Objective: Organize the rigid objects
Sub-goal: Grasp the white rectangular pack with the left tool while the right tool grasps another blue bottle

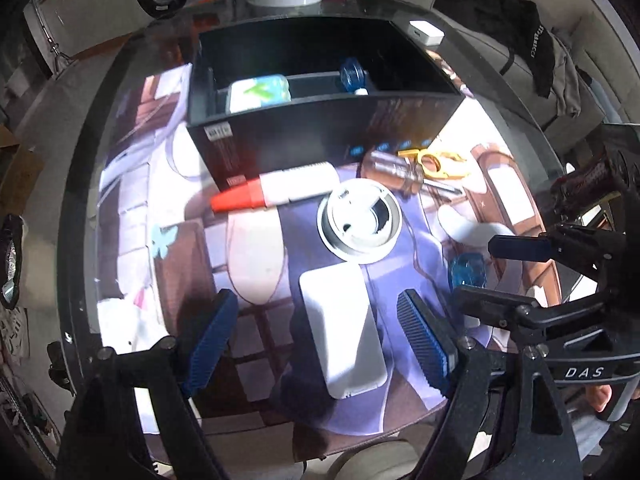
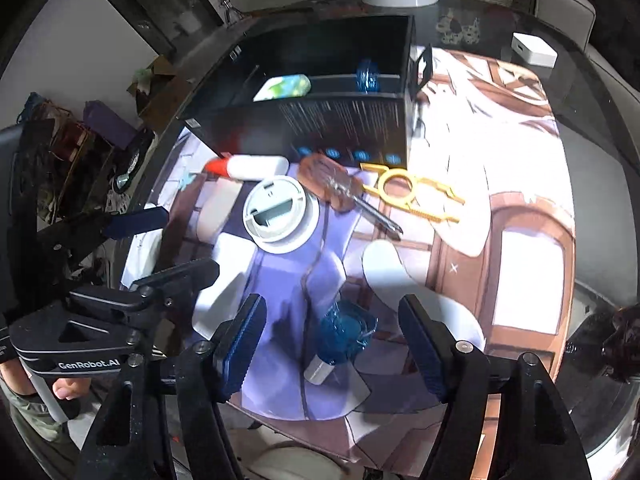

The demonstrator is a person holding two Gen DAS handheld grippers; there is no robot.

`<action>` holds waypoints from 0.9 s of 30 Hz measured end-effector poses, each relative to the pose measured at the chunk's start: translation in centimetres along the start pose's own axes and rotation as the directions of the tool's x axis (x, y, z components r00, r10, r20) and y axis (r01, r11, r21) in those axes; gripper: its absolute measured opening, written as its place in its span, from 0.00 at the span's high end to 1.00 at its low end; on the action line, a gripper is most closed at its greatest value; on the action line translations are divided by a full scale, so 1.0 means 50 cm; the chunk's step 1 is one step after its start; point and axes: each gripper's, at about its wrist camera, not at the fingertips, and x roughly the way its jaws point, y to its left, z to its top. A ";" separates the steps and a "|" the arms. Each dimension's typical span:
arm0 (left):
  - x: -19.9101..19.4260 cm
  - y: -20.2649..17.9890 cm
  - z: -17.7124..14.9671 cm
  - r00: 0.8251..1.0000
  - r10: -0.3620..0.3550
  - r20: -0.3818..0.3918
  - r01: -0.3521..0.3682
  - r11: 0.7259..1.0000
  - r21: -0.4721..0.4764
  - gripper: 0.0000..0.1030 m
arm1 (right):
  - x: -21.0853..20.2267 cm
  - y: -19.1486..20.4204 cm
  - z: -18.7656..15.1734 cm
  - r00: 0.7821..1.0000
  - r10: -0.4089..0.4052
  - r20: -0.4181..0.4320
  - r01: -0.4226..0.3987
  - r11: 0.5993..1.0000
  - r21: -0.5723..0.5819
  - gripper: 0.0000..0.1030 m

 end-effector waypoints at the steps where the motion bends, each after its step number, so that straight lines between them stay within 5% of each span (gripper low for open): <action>1: 0.005 -0.003 -0.003 1.000 0.000 -0.007 0.000 1.000 0.006 0.20 | 0.006 -0.005 -0.003 1.000 0.007 -0.016 -0.007 1.000 0.010 0.34; 10: 0.044 -0.025 -0.018 0.997 0.039 -0.072 -0.036 0.998 0.046 0.26 | 0.020 -0.002 -0.015 0.998 -0.066 -0.024 0.066 0.997 -0.031 0.52; 14: 0.029 -0.037 -0.025 0.996 0.068 -0.056 -0.062 0.993 0.100 0.62 | 0.024 0.012 -0.020 0.995 -0.099 -0.018 0.097 0.992 -0.079 0.66; 19: 0.019 -0.024 -0.026 0.995 0.096 -0.034 -0.093 0.992 0.088 0.64 | 0.033 0.047 -0.015 0.995 -0.100 0.001 0.100 0.989 -0.112 0.70; 27: 0.018 0.040 0.001 0.995 0.104 -0.007 -0.104 0.995 0.005 0.63 | 0.071 0.075 0.046 0.975 -0.210 0.075 0.219 0.962 -0.162 0.70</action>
